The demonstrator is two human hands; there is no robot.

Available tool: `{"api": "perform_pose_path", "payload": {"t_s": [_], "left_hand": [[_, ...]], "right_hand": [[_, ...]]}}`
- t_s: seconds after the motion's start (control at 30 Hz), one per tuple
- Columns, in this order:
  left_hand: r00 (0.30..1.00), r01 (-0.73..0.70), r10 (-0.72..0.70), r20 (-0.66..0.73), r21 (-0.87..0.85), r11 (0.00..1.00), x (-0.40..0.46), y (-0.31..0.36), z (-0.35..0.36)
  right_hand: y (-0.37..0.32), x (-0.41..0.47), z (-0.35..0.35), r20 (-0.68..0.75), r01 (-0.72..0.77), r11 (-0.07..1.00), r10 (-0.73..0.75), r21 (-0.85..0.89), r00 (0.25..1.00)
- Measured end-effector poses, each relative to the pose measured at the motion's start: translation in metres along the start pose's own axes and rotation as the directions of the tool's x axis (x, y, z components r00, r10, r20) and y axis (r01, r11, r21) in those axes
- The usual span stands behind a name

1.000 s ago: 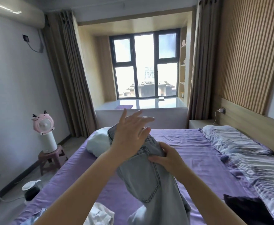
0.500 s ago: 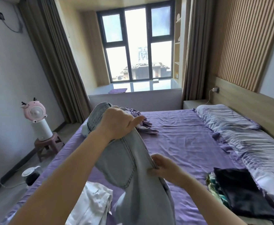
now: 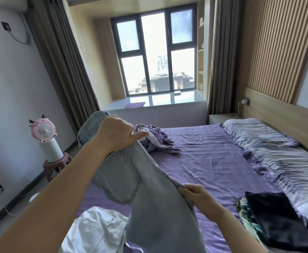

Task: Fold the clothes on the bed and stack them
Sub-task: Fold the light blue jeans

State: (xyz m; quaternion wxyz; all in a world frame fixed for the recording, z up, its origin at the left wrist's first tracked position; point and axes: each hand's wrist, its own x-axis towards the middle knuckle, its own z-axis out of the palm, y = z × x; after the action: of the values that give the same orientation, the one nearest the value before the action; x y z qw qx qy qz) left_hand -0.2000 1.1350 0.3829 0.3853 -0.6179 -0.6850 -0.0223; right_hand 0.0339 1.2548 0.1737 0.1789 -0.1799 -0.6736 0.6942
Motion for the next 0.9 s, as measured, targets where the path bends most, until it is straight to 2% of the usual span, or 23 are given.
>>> {"api": "perform_pose_path", "payload": {"t_s": [0.1,0.2,0.3,0.4,0.47,0.53,0.6,0.67,0.7,0.73,0.8,0.83,0.9], "left_hand": [[0.990,-0.135,0.134,0.035,0.021,0.991,-0.009,0.010,0.009],[0.973,-0.223,0.223,0.064,-0.001,0.975,-0.029,0.016,0.014],[0.988,-0.157,0.157,-0.005,-0.093,0.983,-0.055,0.020,0.016],[0.996,-0.092,0.086,-0.038,-0.211,0.973,-0.073,0.049,0.018],[0.997,-0.020,0.042,0.062,-0.326,0.945,-0.081,0.076,0.021],[0.955,0.120,0.030,0.296,-0.472,0.873,-0.089,0.096,0.025],[0.902,0.255,0.056,0.429,-0.632,0.732,-0.095,0.108,0.032],[0.891,0.346,0.063,0.449,-0.763,0.546,-0.100,0.119,0.038],[0.896,0.351,0.064,0.440,-0.786,0.508,-0.101,0.123,0.042],[0.897,0.345,0.063,0.438,-0.781,0.520,-0.101,0.127,0.045],[0.903,0.313,0.049,0.426,-0.733,0.604,-0.100,0.133,0.052],[0.908,0.296,0.045,0.417,-0.713,0.635,-0.098,0.133,0.055],[0.913,0.268,0.053,0.404,-0.693,0.669,-0.093,0.133,0.058]], "right_hand": [[-0.017,0.009,0.007,-0.031,0.102,0.995,-0.103,-0.020,0.994],[-0.040,0.017,0.009,-0.134,0.198,0.973,-0.213,-0.116,0.968],[-0.060,0.015,0.003,-0.202,0.203,0.970,-0.226,-0.131,0.953],[-0.066,0.013,0.013,-0.163,0.106,0.954,-0.156,-0.280,0.974],[-0.067,0.011,0.027,-0.107,0.104,0.936,-0.148,-0.335,0.983],[-0.066,0.008,0.034,-0.063,0.138,0.925,-0.171,-0.354,0.983],[-0.064,0.001,0.034,-0.058,0.158,0.916,-0.192,-0.369,0.980],[-0.058,-0.006,0.032,-0.093,0.170,0.922,-0.214,-0.348,0.972],[-0.053,-0.009,0.031,-0.140,0.183,0.926,-0.240,-0.330,0.961],[-0.048,-0.011,0.028,-0.204,0.202,0.922,-0.279,-0.329,0.939],[-0.036,-0.017,0.021,-0.300,0.219,0.885,-0.358,-0.411,0.884],[-0.030,-0.020,0.017,-0.304,0.202,0.866,-0.366,-0.458,0.880],[-0.021,-0.026,0.014,-0.241,0.122,0.871,-0.262,-0.476,0.934]]}}
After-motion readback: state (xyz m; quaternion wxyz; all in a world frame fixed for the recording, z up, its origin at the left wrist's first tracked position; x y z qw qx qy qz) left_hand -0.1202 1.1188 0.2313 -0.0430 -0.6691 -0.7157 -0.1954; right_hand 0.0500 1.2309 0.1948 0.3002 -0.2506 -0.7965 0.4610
